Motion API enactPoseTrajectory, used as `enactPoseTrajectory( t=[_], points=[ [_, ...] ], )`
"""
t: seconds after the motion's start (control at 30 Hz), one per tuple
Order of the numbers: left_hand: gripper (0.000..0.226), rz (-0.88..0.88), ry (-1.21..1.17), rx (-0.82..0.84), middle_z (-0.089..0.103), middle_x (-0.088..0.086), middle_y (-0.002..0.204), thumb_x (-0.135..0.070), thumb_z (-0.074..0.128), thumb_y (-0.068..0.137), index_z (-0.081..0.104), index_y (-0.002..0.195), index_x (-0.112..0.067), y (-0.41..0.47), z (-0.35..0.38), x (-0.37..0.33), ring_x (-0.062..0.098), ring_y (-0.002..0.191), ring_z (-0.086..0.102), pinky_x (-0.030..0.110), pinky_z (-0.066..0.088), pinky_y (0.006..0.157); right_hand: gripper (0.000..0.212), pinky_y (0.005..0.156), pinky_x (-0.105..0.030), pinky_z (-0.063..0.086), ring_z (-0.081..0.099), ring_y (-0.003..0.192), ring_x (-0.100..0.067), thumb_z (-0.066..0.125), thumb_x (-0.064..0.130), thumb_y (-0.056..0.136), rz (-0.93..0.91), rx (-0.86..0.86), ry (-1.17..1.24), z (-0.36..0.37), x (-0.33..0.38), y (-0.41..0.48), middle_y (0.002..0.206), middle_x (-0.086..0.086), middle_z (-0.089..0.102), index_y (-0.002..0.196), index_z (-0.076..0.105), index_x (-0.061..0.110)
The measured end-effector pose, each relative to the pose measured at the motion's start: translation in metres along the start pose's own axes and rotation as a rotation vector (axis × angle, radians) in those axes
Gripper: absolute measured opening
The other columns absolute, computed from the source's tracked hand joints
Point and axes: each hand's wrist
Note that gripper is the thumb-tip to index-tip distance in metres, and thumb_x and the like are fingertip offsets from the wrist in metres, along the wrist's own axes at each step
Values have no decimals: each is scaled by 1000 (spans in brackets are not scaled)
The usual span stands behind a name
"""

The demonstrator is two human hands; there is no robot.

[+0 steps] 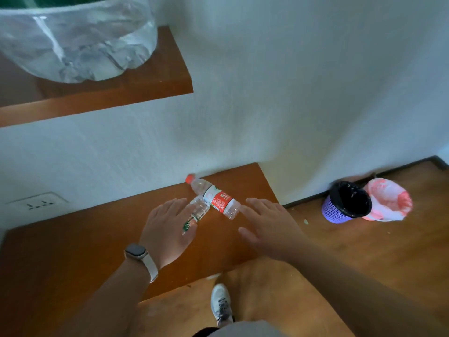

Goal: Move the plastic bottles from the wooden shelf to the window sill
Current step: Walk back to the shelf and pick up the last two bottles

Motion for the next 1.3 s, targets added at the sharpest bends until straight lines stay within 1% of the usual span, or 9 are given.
enactPoseTrajectory(
  t=[0.17,0.33,0.43,0.6,0.7,0.9,1.03,1.1,1.3],
  points=[
    [52,-60,-20,-3,68,10,129,-40,80,82,66,125,-15,22,19,23,34,118,65,51,54,93,56,114,-38,27,33,141,-19,35,58,99,22,58,12,11,-4,49,156,4,35,147,33,29],
    [57,-237,-84,135,49,-2,152,-52,54,97,48,147,-25,32,34,33,21,140,44,40,40,111,59,105,-35,38,44,131,-16,39,60,97,90,110,40,33,-7,87,148,5,43,145,34,27],
    [57,-359,-193,206,48,-4,153,-49,53,99,43,149,-24,35,45,37,18,138,45,35,43,108,61,102,-37,43,48,127,-17,40,61,95,110,165,55,48,-13,104,145,5,45,144,33,26],
    [62,-514,-307,341,47,-3,152,-46,58,97,39,151,-25,45,66,42,19,133,49,37,51,102,72,102,-38,44,47,130,-20,53,61,91,169,247,187,65,-23,133,148,2,43,149,30,25],
    [65,-562,-351,389,53,-3,143,-49,62,94,38,151,-26,50,77,40,17,120,55,37,58,92,76,102,-38,45,49,128,-21,57,59,90,173,272,255,79,-28,153,147,-2,44,149,30,21],
    [55,-594,-246,429,60,-6,112,-51,63,91,46,139,-29,55,93,29,12,92,60,29,59,75,75,94,-42,53,57,114,-22,61,54,87,172,376,377,100,-32,188,134,-6,50,147,31,20],
    [46,-609,-239,459,60,-11,98,-50,68,88,50,126,-32,59,103,30,8,79,61,30,61,70,64,77,-38,60,66,89,-15,63,59,73,177,428,458,115,-39,205,111,0,60,124,45,25],
    [45,-616,-219,492,59,-11,96,-49,69,87,49,124,-32,61,106,31,8,76,62,29,61,68,55,69,-35,62,65,81,-11,68,51,74,187,450,481,118,-40,209,102,3,60,116,46,24],
    [45,-618,-184,505,57,-11,92,-50,72,84,50,119,-32,59,112,35,7,76,61,28,61,68,53,70,-34,61,63,78,-11,72,38,75,218,480,531,125,-36,216,97,3,58,116,45,20]
  ],
)
Point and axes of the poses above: each hand's wrist, its own y-axis towards the middle knuckle, its own z-axis out of the palm, x = y × z
